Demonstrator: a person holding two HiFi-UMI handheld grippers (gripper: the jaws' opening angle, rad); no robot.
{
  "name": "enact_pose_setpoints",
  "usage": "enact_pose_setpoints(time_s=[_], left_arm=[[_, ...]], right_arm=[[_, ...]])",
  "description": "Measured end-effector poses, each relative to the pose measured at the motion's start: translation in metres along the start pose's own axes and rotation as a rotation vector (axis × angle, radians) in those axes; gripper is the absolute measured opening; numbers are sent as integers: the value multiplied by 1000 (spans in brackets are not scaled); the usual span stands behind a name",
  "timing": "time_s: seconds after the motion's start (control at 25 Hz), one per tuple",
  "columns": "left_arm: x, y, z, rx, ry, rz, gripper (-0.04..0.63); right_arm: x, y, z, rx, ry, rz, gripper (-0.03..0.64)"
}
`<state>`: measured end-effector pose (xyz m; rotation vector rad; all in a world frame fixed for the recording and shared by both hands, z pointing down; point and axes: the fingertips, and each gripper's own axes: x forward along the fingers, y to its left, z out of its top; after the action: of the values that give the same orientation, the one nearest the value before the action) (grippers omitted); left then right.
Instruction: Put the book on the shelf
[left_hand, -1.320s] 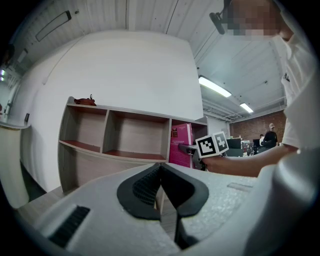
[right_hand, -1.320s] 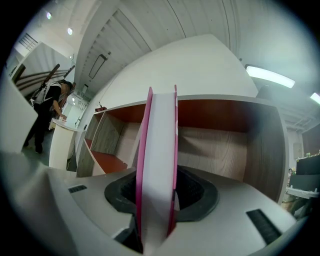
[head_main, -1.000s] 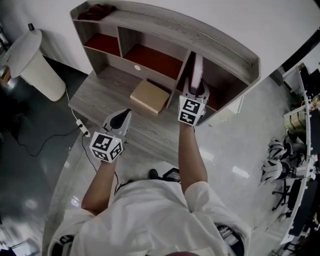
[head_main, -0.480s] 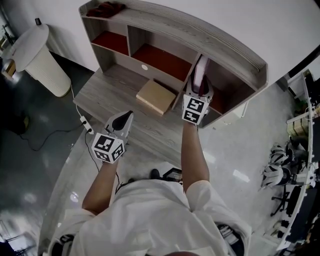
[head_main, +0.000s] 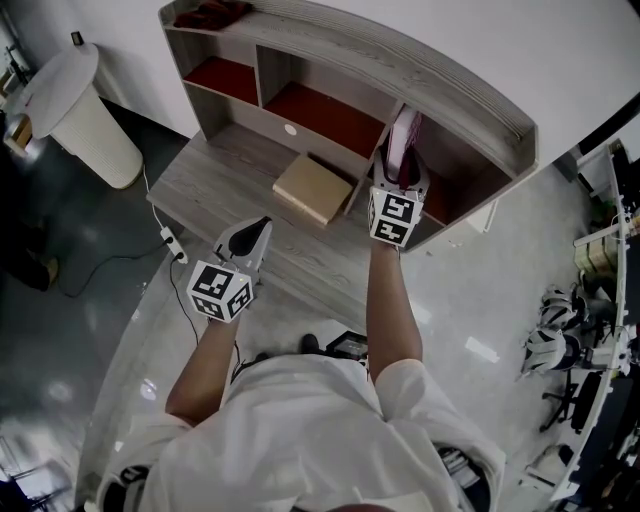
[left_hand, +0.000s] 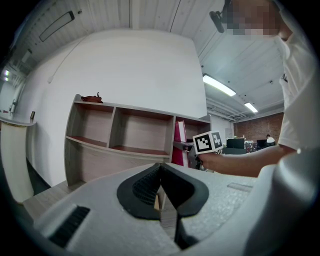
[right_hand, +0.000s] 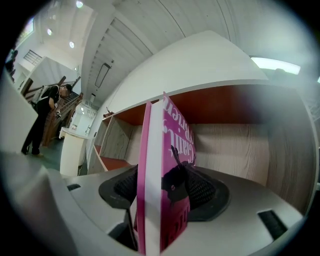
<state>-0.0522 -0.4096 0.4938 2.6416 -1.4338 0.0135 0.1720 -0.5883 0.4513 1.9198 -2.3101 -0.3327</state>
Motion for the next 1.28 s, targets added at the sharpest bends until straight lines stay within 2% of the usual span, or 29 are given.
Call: enact_pose_setpoints(time_s=[0.36, 0.64, 1.16, 1.28], left_arm=[[-4, -5, 1, 8, 0, -3, 15], [-11, -1, 9, 11, -21, 10, 15], [-37, 5, 18, 3, -61, 2, 15], [-48, 1, 19, 0, -68, -15, 15]], right_arm=[[-7, 3, -4, 13, 18, 24, 242], [-29, 0, 3, 22, 15, 5, 242], [-117, 2, 45, 32, -35, -32, 239], [-148, 13, 53, 29, -48, -23, 204]])
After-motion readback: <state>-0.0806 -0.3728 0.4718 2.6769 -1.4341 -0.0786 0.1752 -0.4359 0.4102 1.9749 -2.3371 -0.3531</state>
